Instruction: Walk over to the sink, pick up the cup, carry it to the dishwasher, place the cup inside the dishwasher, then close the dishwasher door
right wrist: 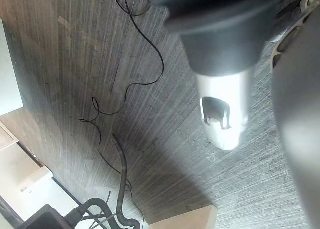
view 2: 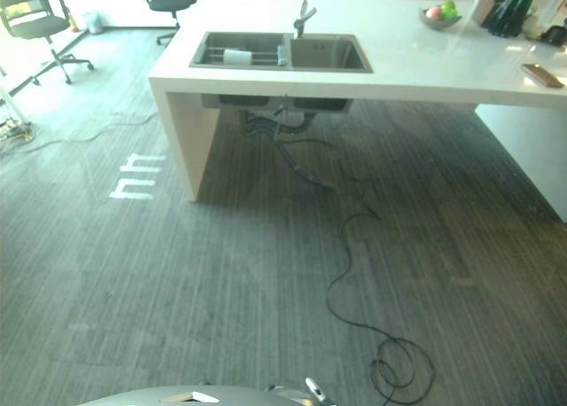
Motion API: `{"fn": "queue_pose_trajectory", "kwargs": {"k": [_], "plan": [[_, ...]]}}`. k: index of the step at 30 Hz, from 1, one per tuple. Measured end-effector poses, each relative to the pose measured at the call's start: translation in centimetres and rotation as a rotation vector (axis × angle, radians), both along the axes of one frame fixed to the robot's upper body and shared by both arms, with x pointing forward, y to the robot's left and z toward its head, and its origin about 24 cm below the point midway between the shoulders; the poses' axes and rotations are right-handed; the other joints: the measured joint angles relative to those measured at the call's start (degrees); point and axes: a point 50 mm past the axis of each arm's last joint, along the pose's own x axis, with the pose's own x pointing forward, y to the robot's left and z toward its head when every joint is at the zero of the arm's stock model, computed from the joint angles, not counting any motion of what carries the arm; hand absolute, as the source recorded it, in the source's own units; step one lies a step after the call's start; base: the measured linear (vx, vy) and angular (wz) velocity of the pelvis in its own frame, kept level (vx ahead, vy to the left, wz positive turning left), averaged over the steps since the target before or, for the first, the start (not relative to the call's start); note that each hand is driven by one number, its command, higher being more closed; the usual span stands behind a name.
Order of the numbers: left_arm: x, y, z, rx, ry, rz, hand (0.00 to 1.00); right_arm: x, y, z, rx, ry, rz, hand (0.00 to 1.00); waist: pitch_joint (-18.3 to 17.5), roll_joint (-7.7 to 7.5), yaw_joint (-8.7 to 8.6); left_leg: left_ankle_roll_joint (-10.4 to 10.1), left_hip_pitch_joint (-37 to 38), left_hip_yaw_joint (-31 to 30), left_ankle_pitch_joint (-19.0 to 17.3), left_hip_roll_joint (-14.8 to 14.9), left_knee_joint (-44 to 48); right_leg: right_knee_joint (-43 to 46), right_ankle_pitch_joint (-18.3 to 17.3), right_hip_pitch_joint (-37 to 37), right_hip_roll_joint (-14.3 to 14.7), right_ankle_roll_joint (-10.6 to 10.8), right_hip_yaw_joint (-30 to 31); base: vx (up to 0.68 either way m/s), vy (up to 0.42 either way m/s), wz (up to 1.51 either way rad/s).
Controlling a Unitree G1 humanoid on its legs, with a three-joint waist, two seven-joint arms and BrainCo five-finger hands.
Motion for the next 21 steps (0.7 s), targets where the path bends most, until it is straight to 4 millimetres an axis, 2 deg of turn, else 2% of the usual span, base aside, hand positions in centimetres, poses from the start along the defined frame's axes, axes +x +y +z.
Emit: {"fn": "queue_pose_trajectory", "kwargs": {"k": [12, 13, 14, 16, 18, 19, 20, 21], "plan": [[0.2, 0.0, 0.0, -0.015, -0.009, -0.046, 0.0, 0.2, 0.0, 0.1, -0.016, -0.03, 0.024, 0.0, 0.02, 0.01, -0.04, -0.05, -0.44, 0.74, -0.39, -0.08, -0.04, 1.34, -0.4, -1.04, -0.17, 0.34, 0.44, 0.01, 0.007, -0.02], [0.2, 0.0, 0.0, -0.015, -0.009, -0.048, 0.0, 0.2, 0.1, 0.0, -0.011, -0.024, 0.012, 0.0, 0.05, 0.07, -0.07, -0.03, -0.4, 0.79, -0.46, -0.06, -0.04, 3.48, -1.49, -1.97, -0.45, 0.24, 0.42, -0.04, 0.011, 0.0], [0.2, -0.1, 0.0, -0.016, -0.006, -0.05, 0.0, 0.2, 0.0, 0.0, -0.011, -0.015, 0.001, 0.0, 0.13, 0.15, -0.09, 0.18, -0.4, 0.82, -0.89, -0.21, -0.03, 8.07, -4.3, -4.08, -1.24, 0.79, 0.33, -0.05, 0.037, 0.04], [0.7, 0.4, 0.1, -0.013, -0.013, -0.081, 0.0, 0.2, 0.2, 0.0, -0.004, 0.002, -0.016, 0.0, 0.44, -0.94, -0.46, 1.55, -0.94, 0.79, -2.07, -2.43, 0.82, 23.24, -11.76, -10.97, -6.0, 2.91, 0.19, -0.03, 0.059, 0.09], [1.2, 0.4, 0.2, -0.018, -0.026, -0.081, 0.0, 1.0, 0.0, 0.2, -0.011, -0.022, -0.011, 0.0, 1.04, -1.16, -0.58, 2.32, -1.84, 1.25, -2.59, -3.64, 1.29, 33.3, -12.62, -15.89, -9.16, 1.87, -1.28, -0.04, 0.054, -0.13], [1.4, 0.3, 0.2, -0.023, -0.034, -0.069, 0.0, 1.4, -0.1, 0.3, -0.016, -0.041, -0.01, 0.0, 1.84, -1.04, -0.92, 2.5, -1.48, 1.72, -2.67, -3.66, 1.33, 37.98, -11.66, -18.02, -10.47, 0.89, -1.22, -0.01, 0.075, -0.24], [1.6, 0.4, 0.2, -0.016, -0.04, -0.048, 0.0, 1.8, 0.0, 0.3, -0.015, -0.049, -0.006, 0.0, 2.94, -0.99, -1.46, 3.04, 0.06, 1.86, -2.72, -3.38, 1.31, 41.6, -11.37, -19.52, -11.18, 1.04, -1.11, 0.05, 0.072, -0.15], [1.8, 0.7, 0.3, 0.005, -0.042, -0.01, 0.0, 1.6, 0.1, 0.3, -0.012, -0.037, -0.007, 0.0, 3.84, -1.02, -1.82, 3.41, 0.89, 2.04, -3.08, -3.12, 1.52, 43.2, -13.18, -20.37, -11.79, 1.14, -1.32, 0.09, 0.019, -0.13]]}}
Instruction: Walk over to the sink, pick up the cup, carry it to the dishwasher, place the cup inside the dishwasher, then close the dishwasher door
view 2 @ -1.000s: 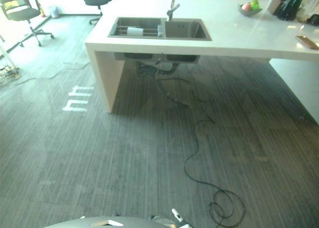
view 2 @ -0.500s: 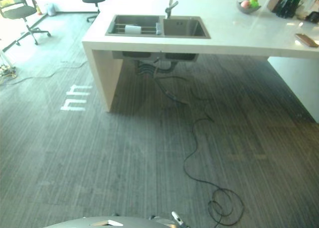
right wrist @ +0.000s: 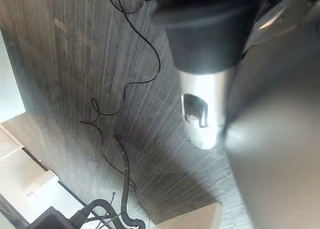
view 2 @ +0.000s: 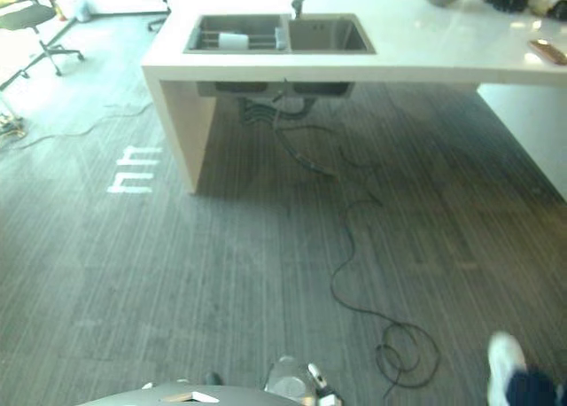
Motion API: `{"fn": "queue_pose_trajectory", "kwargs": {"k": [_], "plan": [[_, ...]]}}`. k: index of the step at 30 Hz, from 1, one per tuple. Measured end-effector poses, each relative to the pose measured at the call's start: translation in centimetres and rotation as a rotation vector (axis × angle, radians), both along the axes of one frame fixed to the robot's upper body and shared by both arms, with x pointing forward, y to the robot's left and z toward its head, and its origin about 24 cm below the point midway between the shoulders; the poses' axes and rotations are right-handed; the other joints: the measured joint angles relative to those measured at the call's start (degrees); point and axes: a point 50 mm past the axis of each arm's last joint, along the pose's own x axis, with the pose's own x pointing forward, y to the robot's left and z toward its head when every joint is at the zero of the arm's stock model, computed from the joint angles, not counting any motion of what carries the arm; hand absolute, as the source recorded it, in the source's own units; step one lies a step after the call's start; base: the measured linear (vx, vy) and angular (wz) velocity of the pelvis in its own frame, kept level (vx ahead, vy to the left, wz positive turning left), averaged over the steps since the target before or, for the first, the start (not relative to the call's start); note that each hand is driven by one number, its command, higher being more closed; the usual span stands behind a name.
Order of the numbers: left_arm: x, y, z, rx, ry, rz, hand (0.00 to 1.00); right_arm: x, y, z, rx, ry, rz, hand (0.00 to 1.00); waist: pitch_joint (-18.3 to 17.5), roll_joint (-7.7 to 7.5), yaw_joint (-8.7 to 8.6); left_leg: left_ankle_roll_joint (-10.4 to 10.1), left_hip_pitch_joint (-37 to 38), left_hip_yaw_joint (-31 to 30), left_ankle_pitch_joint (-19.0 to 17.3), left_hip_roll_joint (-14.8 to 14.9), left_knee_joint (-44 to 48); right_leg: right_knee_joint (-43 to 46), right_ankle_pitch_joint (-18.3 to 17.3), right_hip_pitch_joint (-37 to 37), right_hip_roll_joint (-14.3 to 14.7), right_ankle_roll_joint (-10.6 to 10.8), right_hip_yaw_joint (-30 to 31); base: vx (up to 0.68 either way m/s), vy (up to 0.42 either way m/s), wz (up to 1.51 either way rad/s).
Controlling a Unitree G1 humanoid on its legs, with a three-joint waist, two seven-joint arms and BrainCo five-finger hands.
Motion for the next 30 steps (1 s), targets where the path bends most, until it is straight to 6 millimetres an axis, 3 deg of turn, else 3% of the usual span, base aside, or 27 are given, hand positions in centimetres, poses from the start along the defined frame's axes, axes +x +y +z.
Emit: {"fn": "queue_pose_trajectory", "kwargs": {"k": [2, 4, 6, 8, 9, 10, 11, 12, 13, 14, 15, 16, 17, 18, 19, 20, 21, 23, 25, 26, 27, 28, 29, 30], "plan": [[1.1, 0.2, 0.1, 0.016, -0.036, 0.049, 0.0, -0.3, 0.2, -0.1, 0.007, 0.015, -0.003, 0.0, 0.42, -0.24, -0.16, -1.02, 0.51, 0.22, -1.51, 1.53, 1.12, -2.42, -1.56, -1.72, 0.32, 0.63, -0.46, 0.11, -0.025, -0.1], [4.4, 0.0, 0.8, 0.009, -0.171, 0.067, 0.0, -0.4, 0.2, -0.1, 0.006, 0.013, 0.008, 0.0, 1.41, 0.28, -0.72, -2.07, 0.57, 0.17, -2.77, 3.91, 2.68, -8.89, 0.48, -3.96, 1.35, 0.86, -1.15, 0.14, -0.08, -0.01], [11.0, -0.5, 3.1, 0.027, -0.447, 0.057, 0.0, -1.0, 1.0, -0.3, 0.019, 0.026, 0.011, 0.0, 3.63, -1.33, -1.38, -3.78, -0.02, -0.64, -4.07, 5.7, 3.83, -24.34, 9.68, -6.52, 1.94, 1.68, -0.08, 0.16, -0.145, 0.14], [14.4, -1.2, 4.9, 0.014, -0.603, 0.077, 0.0, -2.4, 1.8, -0.5, 0.044, 0.068, 0.007, 0.0, 4.58, -3.21, -1.47, -5.57, 0.79, -1.63, -6.04, 5.72, 5.31, -30.06, 13.7, -7.45, 0.72, 2.25, 1.96, 0.27, -0.264, 0.22], [15.8, -1.9, 5.9, -0.011, -0.675, 0.099, 0.0, -3.8, 2.3, -0.7, 0.065, 0.111, -0.009, 0.0, 4.68, -3.42, -1.58, -7.0, 1.6, -2.14, -8.59, 6.2, 7.42, -29.27, 13.87, -7.43, -0.01, 1.87, 3.1, 0.36, -0.323, 0.18], [16.1, -2.2, 6.2, -0.018, -0.704, 0.11, 0.0, -4.5, 2.5, -0.7, 0.075, 0.129, -0.022, 0.0, 4.66, -3.42, -1.74, -7.67, 2.04, -2.38, -10.05, 6.57, 8.82, -28.16, 13.4, -7.01, -0.16, 1.54, 3.84, 0.44, -0.354, 0.06], [16.4, -2.6, 6.6, -0.027, -0.74, 0.128, 0.0, -5.2, 2.5, -0.7, 0.08, 0.152, -0.039, 0.0, 4.99, -2.12, -2.21, -8.33, 3.36, -2.59, -12.83, 8.37, 11.01, -23.47, 15.72, -7.49, 0.38, 0.52, 4.41, 0.39, -0.292, 0.1], [16.2, -3.0, 6.7, -0.035, -0.755, 0.132, 0.0, -5.8, 2.2, -0.7, 0.071, 0.162, -0.053, 0.0, 4.14, -0.63, -3.02, -8.56, 3.8, -2.88, -14.68, 10.3, 11.85, -18.24, 15.32, -9.07, 1.21, -0.04, 3.64, 0.5, -0.361, 0.13], [15.9, -3.4, 6.9, -0.042, -0.771, 0.14, 0.0, -6.2, 1.8, -0.6, 0.058, 0.169, -0.079, 0.0, 3.25, 1.59, -3.36, -8.05, 4.67, -3.06, -16.01, 12.09, 11.59, -13.84, 13.58, -10.31, 2.17, -1.93, 2.45, 0.56, -0.326, 0.22], [15.5, -3.8, 6.9, -0.053, -0.781, 0.152, 0.0, -6.4, 1.0, -0.5, 0.046, 0.161, -0.105, 0.0, 2.83, 3.42, -3.41, -9.46, 4.01, -5.03, -16.62, 13.62, 17.3, -9.99, 8.67, -10.79, 3.15, -3.55, 1.07, 0.72, -0.376, 0.2], [15.6, -4.0, 7.2, -0.059, -0.799, 0.158, 0.0, -6.3, 0.3, -0.4, 0.034, 0.16, -0.121, 0.0, 2.63, 4.0, -3.03, -11.04, -0.03, -7.05, -15.3, 13.86, 29.24, -7.82, 5.82, -10.14, 3.31, -4.38, 0.51, 0.75, -0.375, 0.26], [15.4, -4.1, 7.5, -0.064, -0.817, 0.176, 0.0, -5.8, -0.3, -0.3, 0.02, 0.144, -0.125, 0.0, 2.62, 4.06, -2.66, -12.55, -4.08, -9.01, -9.37, 15.42, 40.17, -7.61, 2.99, -7.08, 4.08, -4.56, -0.46, 0.62, -0.327, 0.26], [15.3, -4.2, 7.7, -0.068, -0.827, 0.18, 0.0, -5.6, -0.6, -0.2, 0.012, 0.133, -0.124, 0.0, 2.63, 4.13, -2.4, -13.94, -6.22, -10.55, -4.58, 16.27, 45.49, -8.31, 1.92, -4.9, 4.54, -4.76, -1.27, 0.57, -0.291, 0.32], [15.0, -4.4, 7.8, -0.079, -0.839, 0.189, 0.0, -4.5, -0.9, -0.1, -0.007, 0.09, -0.109, 0.0, 2.8, 4.13, -1.76, -13.96, -10.84, -12.3, -1.8, 17.75, 56.13, -10.55, 1.06, -1.2, 5.94, -5.03, -1.99, 0.52, -0.213, 0.17], [14.7, -4.4, 8.1, -0.084, -0.871, 0.193, 0.0, -3.2, -1.3, 0.1, -0.029, 0.026, -0.122, 0.0, 2.88, 4.68, -0.3, -12.46, -16.53, -12.29, -2.57, 18.42, 69.09, -14.2, 0.79, 3.83, 7.56, -5.51, -2.35, 0.59, -0.199, 0.04], [14.3, -4.1, 8.5, -0.078, -0.903, 0.196, 0.0, -1.0, -1.6, 0.4, -0.044, -0.049, -0.108, 0.0, 3.15, 4.06, 0.84, -11.53, -21.65, -11.59, -3.99, 17.28, 76.89, -17.35, 0.75, 8.19, 8.2, -6.14, -2.69, 0.49, -0.135, -0.05], [14.2, -4.0, 8.8, -0.075, -0.924, 0.197, 0.0, 0.2, -2.0, 0.7, -0.055, -0.088, -0.111, 0.0, 3.38, 3.67, 1.3, -10.62, -24.27, -11.23, -4.82, 16.28, 78.72, -18.7, 0.57, 10.09, 8.31, -6.13, -3.01, 0.5, -0.109, -0.03], [14.6, -3.6, 10.5, -0.074, -1.023, 0.214, 0.0, 4.0, -2.9, 1.9, -0.077, -0.217, -0.148, 0.0, 3.61, 3.79, 3.3, -8.96, -31.03, -7.66, -7.75, 13.77, 75.53, -22.24, 0.71, 15.04, 8.32, -5.19, -3.16, 0.53, -0.067, -0.08], [15.5, -3.1, 13.4, -0.086, -1.177, 0.231, 0.0, 8.0, -3.8, 3.9, -0.108, -0.358, -0.145, 0.0, 4.14, 3.78, 4.8, -7.29, -34.08, -2.15, -9.84, 11.81, 61.5, -25.24, 0.41, 20.7, 7.69, -4.63, -2.79, 0.55, 0.012, -0.17], [15.7, -3.1, 14.2, -0.094, -1.218, 0.234, 0.0, 8.6, -3.9, 4.3, -0.118, -0.378, -0.131, 0.0, 4.18, 3.68, 4.86, -7.21, -33.74, -1.19, -9.61, 10.63, 55.62, -25.67, 0.2, 21.81, 7.19, -4.29, -2.86, 0.51, 0.066, -0.12], [16.2, -3.3, 15.9, -0.111, -1.305, 0.235, 0.0, 9.2, -4.3, 4.8, -0.142, -0.401, -0.111, 0.0, 4.09, 3.54, 5.28, -7.37, -31.75, -1.2, -7.39, 7.1, 39.58, -25.74, -0.9, 23.01, 5.81, -2.66, -2.32, 0.38, 0.068, -0.16], [16.4, -3.4, 16.6, -0.115, -1.343, 0.235, 0.0, 9.5, -4.5, 5.0, -0.156, -0.403, -0.102, 0.0, 3.95, 3.92, 5.59, -7.68, -30.14, -1.6, -4.88, 5.76, 30.56, -26.18, -1.45, 23.83, 5.7, -1.97, -1.7, 0.49, 0.104, -0.35], [16.6, -3.5, 17.9, -0.126, -1.407, 0.246, 0.0, 9.5, -5.1, 5.1, -0.185, -0.389, -0.078, 0.0, 3.49, 6.61, 6.11, -9.06, -26.55, -3.08, 0.85, 5.69, 14.17, -28.43, -2.29, 26.3, 7.81, -0.67, -0.06, 0.5, 0.148, -0.43], [16.8, -3.3, 19.0, -0.108, -1.465, 0.267, 0.0, 9.3, -5.3, 5.0, -0.199, -0.361, -0.067, 0.0, 3.46, 8.74, 6.1, -6.7, -25.0, -3.35, 7.7, 7.37, 9.16, -30.47, -4.38, 29.17, 10.42, 1.15, 1.7, 0.5, 0.165, -0.35]]}}
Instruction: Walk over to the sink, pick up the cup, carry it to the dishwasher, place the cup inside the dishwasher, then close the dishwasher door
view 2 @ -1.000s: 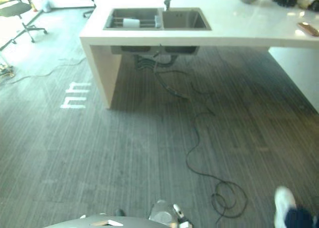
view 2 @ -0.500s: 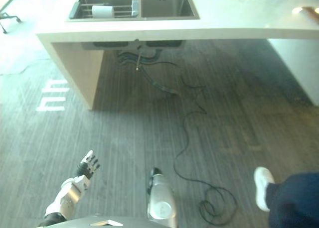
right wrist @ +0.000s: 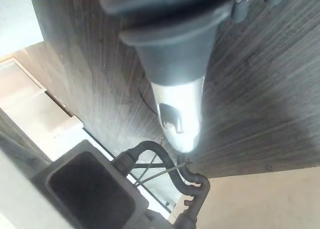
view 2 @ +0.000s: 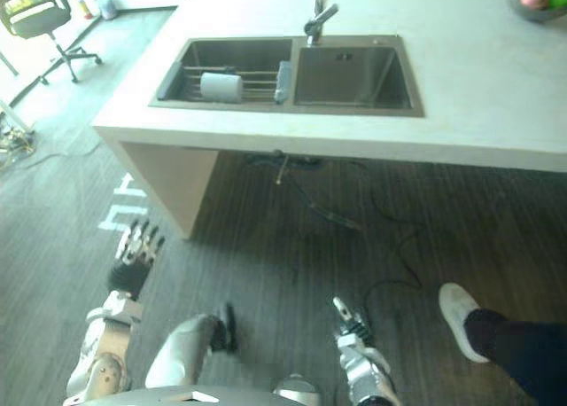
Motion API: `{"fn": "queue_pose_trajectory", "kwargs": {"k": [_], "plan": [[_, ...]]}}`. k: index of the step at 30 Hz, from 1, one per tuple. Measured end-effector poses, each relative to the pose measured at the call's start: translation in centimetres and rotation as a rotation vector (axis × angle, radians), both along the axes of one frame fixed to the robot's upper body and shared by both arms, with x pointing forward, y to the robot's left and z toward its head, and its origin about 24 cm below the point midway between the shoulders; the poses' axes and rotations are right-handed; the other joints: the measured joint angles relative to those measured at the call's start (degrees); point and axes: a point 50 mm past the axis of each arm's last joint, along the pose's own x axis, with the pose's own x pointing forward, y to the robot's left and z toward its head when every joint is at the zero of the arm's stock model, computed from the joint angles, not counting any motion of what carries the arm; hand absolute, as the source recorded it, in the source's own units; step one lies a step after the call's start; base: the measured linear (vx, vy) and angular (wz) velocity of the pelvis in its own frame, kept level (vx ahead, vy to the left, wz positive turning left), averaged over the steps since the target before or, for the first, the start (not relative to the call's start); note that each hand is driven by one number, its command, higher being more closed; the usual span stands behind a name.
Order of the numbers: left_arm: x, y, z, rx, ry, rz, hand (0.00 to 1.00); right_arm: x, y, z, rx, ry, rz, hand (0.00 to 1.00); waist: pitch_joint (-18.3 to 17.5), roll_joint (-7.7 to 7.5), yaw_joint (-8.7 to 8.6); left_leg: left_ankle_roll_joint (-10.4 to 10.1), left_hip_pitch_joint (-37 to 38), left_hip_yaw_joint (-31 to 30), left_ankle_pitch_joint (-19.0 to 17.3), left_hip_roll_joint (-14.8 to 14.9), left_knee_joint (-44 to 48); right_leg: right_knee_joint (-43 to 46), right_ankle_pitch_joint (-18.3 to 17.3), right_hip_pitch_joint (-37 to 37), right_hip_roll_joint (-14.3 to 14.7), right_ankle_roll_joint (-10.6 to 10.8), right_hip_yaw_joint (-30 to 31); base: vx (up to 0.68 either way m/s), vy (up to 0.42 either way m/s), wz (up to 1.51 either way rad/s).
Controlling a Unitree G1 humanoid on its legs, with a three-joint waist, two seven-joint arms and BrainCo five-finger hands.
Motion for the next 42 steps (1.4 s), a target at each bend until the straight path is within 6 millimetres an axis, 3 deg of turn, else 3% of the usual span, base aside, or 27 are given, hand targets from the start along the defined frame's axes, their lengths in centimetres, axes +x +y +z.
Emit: {"fn": "queue_pose_trajectory", "kwargs": {"k": [1, 3, 4, 5, 6, 7, 8, 9, 10, 12, 13, 15, 16, 17, 18, 19, 20, 23, 25, 27, 30, 34, 38, 42], "plan": [[0.5, 0.1, 0.4, 0.006, -0.014, 0.013, 0.0, -0.4, 0.4, -0.4, 0.01, 0.027, 0.001, 0.0, 0.22, -0.28, 0.06, 1.63, 0.07, 0.91, 2.14, -0.1, 1.83, -0.31, -0.78, 1.31, -0.55, 0.31, 0.35, 0.44, 0.169, -0.03], [2.0, 0.6, 2.9, 0.044, -0.091, 0.115, 0.0, -2.4, 2.0, -2.1, 0.082, 0.136, 0.008, 0.0, 0.94, -2.96, -0.06, 6.53, -3.15, 0.23, 0.38, -1.54, 9.75, 3.18, -0.81, 1.0, -3.05, 0.21, 0.24, 0.4, 0.176, 0.28], [2.3, 0.8, 3.7, 0.062, -0.116, 0.149, 0.0, -3.0, 2.3, -2.5, 0.101, 0.17, 0.004, 0.0, 1.23, -3.69, -0.07, 7.35, -3.15, 0.08, -0.95, -2.3, 10.88, 5.0, -0.81, 0.82, -3.91, 0.2, 0.26, 0.55, 0.2, 0.3], [2.5, 1.4, 5.7, 0.095, -0.176, 0.225, 0.0, -4.6, 2.6, -3.3, 0.123, 0.243, -0.012, 0.0, 1.06, -5.4, -0.32, 7.62, -2.62, 0.25, -3.12, -3.98, 12.51, 10.28, -0.68, -0.55, -6.06, 0.43, 0.7, 0.48, 0.136, 0.2], [2.2, 2.3, 8.4, 0.138, -0.273, 0.312, 0.0, -6.6, 2.8, -4.0, 0.153, 0.318, -0.052, 0.0, 0.58, -7.05, -0.42, 8.51, -1.52, 0.85, -5.81, -5.71, 13.15, 19.35, 0.21, -3.67, -8.79, 2.05, 2.02, 0.55, 0.144, 0.16], [2.0, 2.6, 9.8, 0.158, -0.325, 0.35, 0.0, -7.6, 2.9, -4.3, 0.168, 0.359, -0.071, 0.0, 0.19, -7.81, -0.46, 8.7, -0.67, 1.01, -6.92, -6.71, 13.13, 25.48, 1.8, -6.02, -10.45, 4.45, 2.84, 0.46, 0.13, 0.14], [1.5, 2.8, 12.4, 0.191, -0.435, 0.396, 0.0, -9.7, 3.3, -4.9, 0.197, 0.43, -0.104, 0.0, -0.12, -9.13, -0.68, 9.3, 1.66, 0.97, -8.88, -8.86, 12.69, 37.51, 9.3, -10.97, -14.23, 7.89, 4.05, 0.55, 0.154, 0.33], [1.1, 2.7, 14.2, 0.22, -0.516, 0.403, 0.0, -11.7, 3.5, -5.2, 0.21, 0.49, -0.126, 0.0, -0.57, -9.4, -0.96, 9.68, 4.5, 0.25, -10.83, -10.18, 12.13, 47.78, 16.81, -14.98, -17.13, 8.71, 4.25, 0.57, 0.152, 0.38], [0.8, 2.8, 15.4, 0.248, -0.572, 0.402, 0.0, -12.9, 4.0, -5.4, 0.235, 0.505, -0.162, 0.0, -0.91, -8.98, -1.23, 9.49, 7.08, -0.49, -12.35, -10.31, 12.06, 56.22, 14.75, -18.9, -19.08, 7.53, 3.92, 0.48, 0.111, 0.29], [0.8, 2.8, 15.4, 0.266, -0.574, 0.395, 0.0, -13.2, 3.8, -5.3, 0.235, 0.504, -0.18, 0.0, -1.37, -8.2, -1.98, 10.06, 10.21, -0.77, -12.89, -9.88, 11.09, 59.75, 11.7, -21.22, -20.85, 4.4, 0.72, 0.42, 0.069, 0.04], [1.0, 2.8, 15.1, 0.278, -0.553, 0.398, 0.0, -13.2, 3.9, -5.4, 0.252, 0.494, -0.215, 0.0, -1.9, -7.35, -2.31, 10.01, 15.0, -0.9, -13.31, -9.03, 7.44, 57.66, 7.33, -24.87, -22.51, -0.65, -4.14, 0.43, 0.035, -0.07], [1.3, 2.8, 14.8, 0.301, -0.53, 0.437, 0.0, -12.9, 3.9, -5.3, 0.268, 0.474, -0.238, 0.0, -2.21, -6.67, -2.31, 9.46, 17.13, -0.93, -13.36, -7.95, 5.6, 52.1, 4.91, -27.48, -21.77, -2.2, -6.24, 0.37, -0.03, -0.12], [1.7, 2.8, 14.6, 0.342, -0.515, 0.485, 0.0, -12.5, 4.1, -5.4, 0.287, 0.454, -0.228, 0.0, -2.26, -6.04, -2.5, 8.17, 18.16, -1.09, -13.94, -6.01, 5.0, 39.04, 3.65, -29.91, -18.33, -1.72, -6.76, 0.31, -0.101, -0.05], [1.9, 2.7, 14.5, 0.358, -0.512, 0.494, 0.0, -12.5, 4.2, -5.4, 0.29, 0.453, -0.22, 0.0, -2.29, -6.02, -2.62, 7.55, 18.29, -1.33, -14.31, -5.42, 5.13, 32.62, 3.81, -30.22, -16.83, -1.47, -6.51, 0.34, -0.162, 0.15], [2.5, 2.4, 14.4, 0.4, -0.508, 0.489, 0.0, -12.7, 4.6, -5.5, 0.291, 0.467, -0.188, 0.0, -2.6, -6.59, -3.08, 6.14, 18.28, -2.39, -15.16, -4.79, 5.75, 20.7, 6.93, -30.41, -14.06, -0.16, -4.99, 0.22, -0.147, 0.32], [2.8, 2.3, 14.3, 0.424, -0.505, 0.486, 0.0, -12.9, 4.9, -5.5, 0.294, 0.477, -0.174, 0.0, -2.98, -7.27, -3.26, 5.45, 18.32, -2.9, -15.63, -4.85, 6.01, 16.61, 9.81, -30.53, -13.37, -0.19, -4.06, 0.29, -0.226, 0.53], [3.1, 2.1, 14.1, 0.469, -0.495, 0.472, 0.0, -13.6, 5.7, -5.7, 0.31, 0.505, -0.145, 0.0, -3.84, -9.34, -3.59, 4.14, 18.7, -4.4, -16.93, -5.8, 6.84, 12.01, 19.44, -30.57, -13.14, -0.37, -2.62, 0.3, -0.281, 0.51], [3.5, 1.1, 12.1, 0.45, -0.42, 0.417, 0.0, -14.7, 4.7, -5.6, 0.294, 0.533, -0.145, 0.0, -5.49, -5.82, -3.36, 1.48, 19.36, -5.97, -19.45, -1.51, 8.35, 6.13, 18.93, -26.31, -8.21, -0.44, -3.17, 0.27, -0.252, 0.14], [4.2, 0.8, 10.9, 0.441, -0.369, 0.364, 0.0, -14.0, 4.1, -5.5, 0.286, 0.507, -0.135, 0.0, -6.18, -4.17, -2.98, 0.58, 19.77, -5.84, -19.39, 0.48, 6.31, 1.52, 19.95, -24.45, -5.11, -1.61, -3.53, 0.15, -0.18, -0.19], [5.1, 0.3, 8.4, 0.496, -0.253, 0.299, 0.0, -12.7, 3.9, -5.3, 0.3, 0.453, -0.148, 0.0, -6.51, -3.82, -3.88, 0.03, 21.69, -5.85, -17.86, 1.54, 2.82, -4.37, 22.06, -21.54, -2.67, -2.48, -3.89, 0.09, -0.143, -0.04], [5.5, -0.2, 7.0, 0.598, -0.193, 0.27, 0.0, -11.6, 3.9, -5.2, 0.331, 0.384, -0.204, 0.0, -6.38, -4.31, -3.87, -0.35, 22.19, -5.39, -16.93, 1.67, 0.78, -9.44, 24.37, -19.97, -1.36, -2.9, -3.37, 0.02, -0.052, -0.08], [5.6, 0.8, 6.8, 0.799, -0.146, 0.314, 0.0, -11.0, 3.6, -5.0, 0.313, 0.33, -0.209, 0.0, -6.38, -4.39, -4.35, -0.26, 22.38, -4.07, -17.14, 1.29, 0.05, -12.97, 26.39, -19.07, -0.77, -2.63, -2.44, 0.01, 0.026, -0.14], [6.5, 1.6, 7.0, 0.959, -0.121, 0.347, 0.0, -11.1, 3.8, -5.0, 0.318, 0.322, -0.224, 0.0, -6.41, -4.36, -4.77, -0.34, 22.78, -4.0, -17.18, 1.27, -0.59, -13.19, 26.47, -19.09, -0.75, -2.54, -2.34, 0.03, 0.047, -0.01], [7.7, 2.9, 8.7, 1.156, -0.144, 0.415, 0.0, -11.3, 3.8, -5.0, 0.316, 0.321, -0.234, 0.0, -6.52, -3.94, -5.74, -0.51, 23.52, -3.67, -17.1, 1.34, -1.37, -13.2, 26.47, -19.07, -0.62, -2.53, -2.39, 0.05, 0.041, -0.03]]}}
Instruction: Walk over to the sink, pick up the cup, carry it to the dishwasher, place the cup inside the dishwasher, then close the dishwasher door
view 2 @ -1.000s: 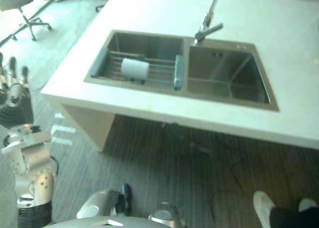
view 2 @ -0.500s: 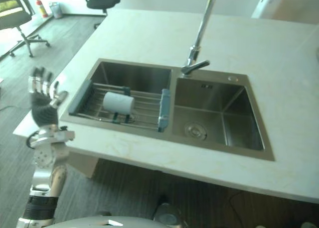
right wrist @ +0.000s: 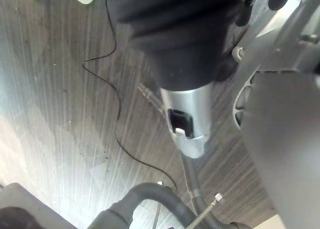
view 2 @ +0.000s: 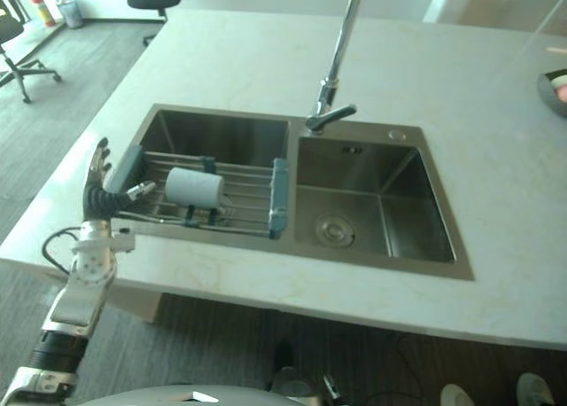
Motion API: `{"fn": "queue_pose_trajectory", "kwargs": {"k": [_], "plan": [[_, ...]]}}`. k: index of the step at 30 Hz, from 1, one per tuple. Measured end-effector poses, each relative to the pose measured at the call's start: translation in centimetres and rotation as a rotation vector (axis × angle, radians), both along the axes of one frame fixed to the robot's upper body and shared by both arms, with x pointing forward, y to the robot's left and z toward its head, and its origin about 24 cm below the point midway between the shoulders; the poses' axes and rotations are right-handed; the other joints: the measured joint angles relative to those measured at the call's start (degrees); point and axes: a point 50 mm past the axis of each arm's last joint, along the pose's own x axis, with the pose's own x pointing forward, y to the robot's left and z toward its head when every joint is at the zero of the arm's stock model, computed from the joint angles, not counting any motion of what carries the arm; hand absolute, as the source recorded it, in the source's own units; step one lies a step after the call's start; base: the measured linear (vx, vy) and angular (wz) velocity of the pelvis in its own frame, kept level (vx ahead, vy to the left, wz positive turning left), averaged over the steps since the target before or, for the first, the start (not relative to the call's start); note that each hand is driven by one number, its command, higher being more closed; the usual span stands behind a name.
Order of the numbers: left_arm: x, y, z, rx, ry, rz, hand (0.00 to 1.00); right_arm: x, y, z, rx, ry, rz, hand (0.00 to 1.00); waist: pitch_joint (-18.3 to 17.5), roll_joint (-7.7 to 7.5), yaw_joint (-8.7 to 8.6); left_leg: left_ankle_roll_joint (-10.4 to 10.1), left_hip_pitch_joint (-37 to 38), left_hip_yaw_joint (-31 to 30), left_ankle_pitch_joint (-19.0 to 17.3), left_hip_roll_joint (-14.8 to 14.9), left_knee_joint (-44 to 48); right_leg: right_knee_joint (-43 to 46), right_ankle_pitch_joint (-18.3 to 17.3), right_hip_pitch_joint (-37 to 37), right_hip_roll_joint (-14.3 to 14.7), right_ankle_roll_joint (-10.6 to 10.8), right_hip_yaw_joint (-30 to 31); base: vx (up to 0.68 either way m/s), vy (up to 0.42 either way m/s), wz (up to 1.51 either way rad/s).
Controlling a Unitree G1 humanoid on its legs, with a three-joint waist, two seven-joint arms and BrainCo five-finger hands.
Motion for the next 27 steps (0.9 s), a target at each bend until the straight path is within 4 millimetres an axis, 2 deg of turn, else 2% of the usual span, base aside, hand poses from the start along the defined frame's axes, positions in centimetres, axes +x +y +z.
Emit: {"fn": "queue_pose_trajectory", "kwargs": {"k": [5, 8, 12, 17, 20, 23, 24, 27], "plan": [[1.4, 0.9, 2.3, 0.098, -0.06, 0.018, 0.0, -0.4, 0.0, 0.0, 0.014, 0.002, -0.082, 0.0, -0.17, 0.63, -1.49, -0.01, 0.36, -0.06, 0.0, -0.22, -0.02, -0.01, 0.03, -0.01, -0.14, 0.0, -0.22, 0.04, 0.043, 0.01], [2.1, 0.8, 2.4, 0.162, -0.052, 0.025, 0.0, -0.5, -0.4, 0.0, 0.004, -0.008, -0.135, 0.0, -0.08, 1.17, -1.96, -0.01, 0.39, 0.0, 0.03, -0.69, 0.06, -0.03, 0.03, -0.05, -0.47, 0.0, 0.11, -0.01, 0.045, -0.04], [2.5, 0.1, 1.3, 0.297, 0.015, -0.009, 0.0, -0.5, -0.8, 0.1, -0.034, -0.016, -0.156, 0.0, -0.16, 1.81, -2.14, 0.14, 0.3, 1.07, 0.14, -1.2, 0.06, -0.04, 0.18, -0.82, -0.73, 0.22, 1.47, -0.04, 0.032, -0.14], [2.8, 0.0, -1.5, 0.438, 0.166, -0.054, 0.0, -0.6, -0.8, 0.1, -0.052, -0.018, -0.16, 0.0, -0.11, 1.87, -3.35, 0.04, -0.04, 2.75, 0.3, -1.01, -0.1, -0.05, 0.37, -2.32, -0.67, 0.24, 3.01, -0.05, 0.002, -0.21], [3.1, -0.3, -2.4, 0.517, 0.211, -0.072, 0.0, -1.6, -0.3, 0.0, -0.056, 0.001, -0.171, 0.0, 0.09, 1.99, -4.36, -0.32, -0.07, 3.44, 0.37, -0.61, -0.23, -0.05, 0.3, -2.85, -0.32, 0.18, 4.0, -0.03, -0.016, -0.16], [3.2, 0.2, -3.1, 0.571, 0.238, -0.037, 0.0, -3.1, 0.0, -0.1, -0.047, 0.022, -0.215, 0.0, 0.25, 2.01, -5.1, -0.82, 0.76, 4.56, 0.18, 0.11, -0.22, -0.05, 0.31, -2.66, 0.49, 0.11, 4.45, -0.01, -0.026, -0.18], [3.2, 0.4, -3.3, 0.598, 0.236, -0.011, 0.0, -3.6, 0.1, -0.1, -0.046, 0.031, -0.212, 0.0, 0.32, 1.91, -5.68, -0.95, 0.79, 4.63, 0.17, 0.36, -0.21, -0.04, 0.31, -2.67, 0.76, 0.11, 4.51, 0.0, -0.017, -0.04], [3.2, 1.0, -3.4, 0.672, 0.234, 0.082, 0.0, -4.3, 0.6, -0.1, -0.033, 0.038, -0.184, 0.0, 0.63, 1.51, -5.93, -1.37, 0.78, 5.98, 0.06, 0.86, -0.22, -0.05, 0.21, -3.4, 1.44, -0.13, 5.58, -0.01, -0.014, -0.19]]}}
